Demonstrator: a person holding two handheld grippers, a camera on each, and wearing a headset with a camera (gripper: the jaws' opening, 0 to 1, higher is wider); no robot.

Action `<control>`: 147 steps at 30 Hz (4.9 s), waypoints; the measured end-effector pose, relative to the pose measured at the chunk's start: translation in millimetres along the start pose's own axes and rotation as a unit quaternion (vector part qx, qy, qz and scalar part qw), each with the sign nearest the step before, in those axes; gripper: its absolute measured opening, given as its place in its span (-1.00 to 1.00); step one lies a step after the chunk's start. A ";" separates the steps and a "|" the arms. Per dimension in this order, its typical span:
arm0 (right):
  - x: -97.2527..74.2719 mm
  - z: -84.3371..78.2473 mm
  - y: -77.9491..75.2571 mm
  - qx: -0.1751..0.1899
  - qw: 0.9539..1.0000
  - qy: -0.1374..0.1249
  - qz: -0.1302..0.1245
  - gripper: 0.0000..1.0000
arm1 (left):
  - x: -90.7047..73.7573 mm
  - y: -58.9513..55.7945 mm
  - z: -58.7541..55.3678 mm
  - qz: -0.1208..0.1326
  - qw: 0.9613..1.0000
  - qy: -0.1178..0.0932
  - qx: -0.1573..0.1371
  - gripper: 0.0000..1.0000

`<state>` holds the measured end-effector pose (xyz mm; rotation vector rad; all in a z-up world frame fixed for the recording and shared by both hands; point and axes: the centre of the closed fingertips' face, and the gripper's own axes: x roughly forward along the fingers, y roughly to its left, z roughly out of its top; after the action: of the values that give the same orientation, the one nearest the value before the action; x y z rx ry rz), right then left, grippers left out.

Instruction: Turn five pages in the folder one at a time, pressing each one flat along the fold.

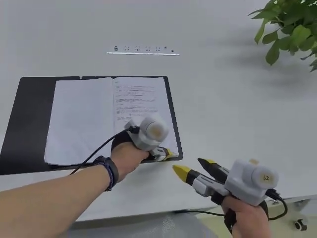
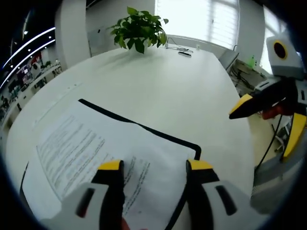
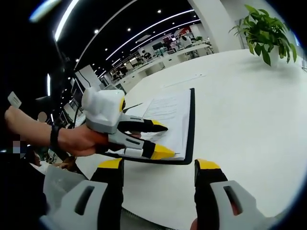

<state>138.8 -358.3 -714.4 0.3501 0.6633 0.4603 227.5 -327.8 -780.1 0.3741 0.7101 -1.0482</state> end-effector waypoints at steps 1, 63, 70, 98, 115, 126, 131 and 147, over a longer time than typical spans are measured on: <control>1.2 -0.1 -0.7 0.001 1.000 0.001 0.000 0.16 | -0.7 0.1 -0.4 -0.002 1.000 -0.001 -0.002 0.00; 98.9 38.5 -14.9 0.163 0.982 -0.065 0.067 -0.88 | -90.3 5.6 -48.1 0.057 0.992 -0.016 -0.110 0.07; 99.1 40.9 -14.7 0.172 0.981 -0.067 0.067 -1.00 | -119.8 18.8 -49.6 0.081 0.990 -0.032 -0.112 0.08; 100.6 69.4 39.0 0.146 0.981 -0.080 0.100 -1.00 | -199.2 56.5 -51.9 0.149 0.973 -0.098 -0.148 0.10; 133.2 73.5 105.0 0.118 0.979 -0.062 0.152 -1.00 | -234.9 67.8 -85.0 0.173 0.963 -0.103 -0.180 0.16; 156.1 67.0 152.0 0.119 0.973 -0.048 0.192 -1.00 | -258.1 79.8 -105.8 0.199 0.952 -0.107 -0.206 0.18; 166.4 63.3 170.1 0.117 0.970 -0.035 0.209 -1.00 | -263.9 84.7 -110.2 0.206 0.949 -0.109 -0.212 0.18; 191.7 39.8 214.8 0.116 0.962 0.007 0.247 -1.00 | -278.3 92.7 -123.0 0.221 0.942 -0.114 -0.226 0.19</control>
<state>234.9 -85.5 -685.4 0.7424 0.6428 0.8643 180.3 -29.2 -681.2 0.0057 0.5986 -0.4693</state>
